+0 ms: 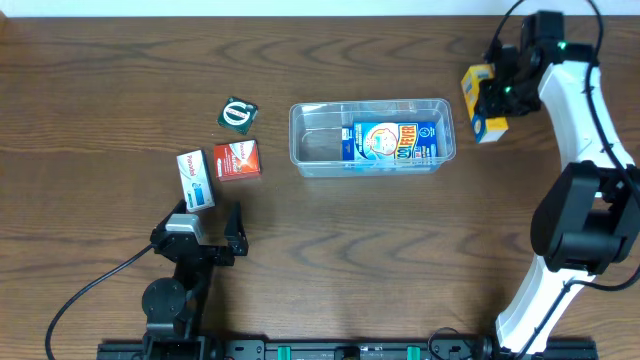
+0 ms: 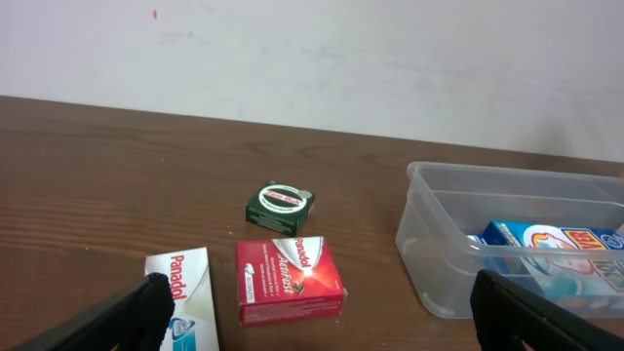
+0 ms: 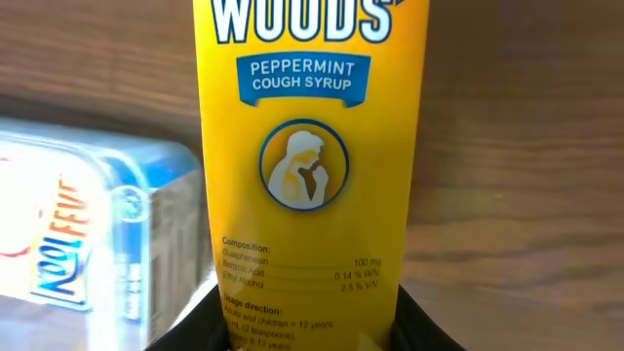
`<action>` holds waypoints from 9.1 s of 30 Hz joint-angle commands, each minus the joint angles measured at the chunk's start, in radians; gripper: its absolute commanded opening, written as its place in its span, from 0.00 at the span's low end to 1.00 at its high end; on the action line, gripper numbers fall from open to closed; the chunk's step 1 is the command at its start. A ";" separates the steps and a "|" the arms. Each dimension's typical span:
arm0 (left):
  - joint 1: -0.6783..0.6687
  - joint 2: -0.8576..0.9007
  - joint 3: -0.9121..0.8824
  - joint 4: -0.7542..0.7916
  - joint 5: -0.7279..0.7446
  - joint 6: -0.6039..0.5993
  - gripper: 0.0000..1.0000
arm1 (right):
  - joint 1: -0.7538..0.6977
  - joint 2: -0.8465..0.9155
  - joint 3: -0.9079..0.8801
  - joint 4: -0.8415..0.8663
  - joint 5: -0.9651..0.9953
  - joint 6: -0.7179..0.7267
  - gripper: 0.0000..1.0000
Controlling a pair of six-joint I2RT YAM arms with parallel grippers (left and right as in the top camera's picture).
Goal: Pack container
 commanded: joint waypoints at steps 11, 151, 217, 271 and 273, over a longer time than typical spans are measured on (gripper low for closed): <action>0.004 -0.006 -0.016 -0.035 0.011 0.010 0.98 | 0.129 -0.013 0.261 -0.140 -0.048 -0.113 0.25; 0.004 -0.006 -0.016 -0.035 0.011 0.010 0.98 | 0.436 0.185 0.299 -0.214 0.145 0.249 0.06; 0.004 -0.006 -0.016 -0.035 0.010 0.010 0.98 | 0.460 0.198 0.220 -0.145 0.152 0.175 0.03; 0.004 -0.006 -0.016 -0.035 0.011 0.010 0.98 | 0.468 0.197 0.322 -0.243 0.002 0.126 0.12; 0.004 -0.006 -0.016 -0.035 0.011 0.010 0.98 | 0.478 0.197 0.322 -0.246 -0.037 0.113 0.13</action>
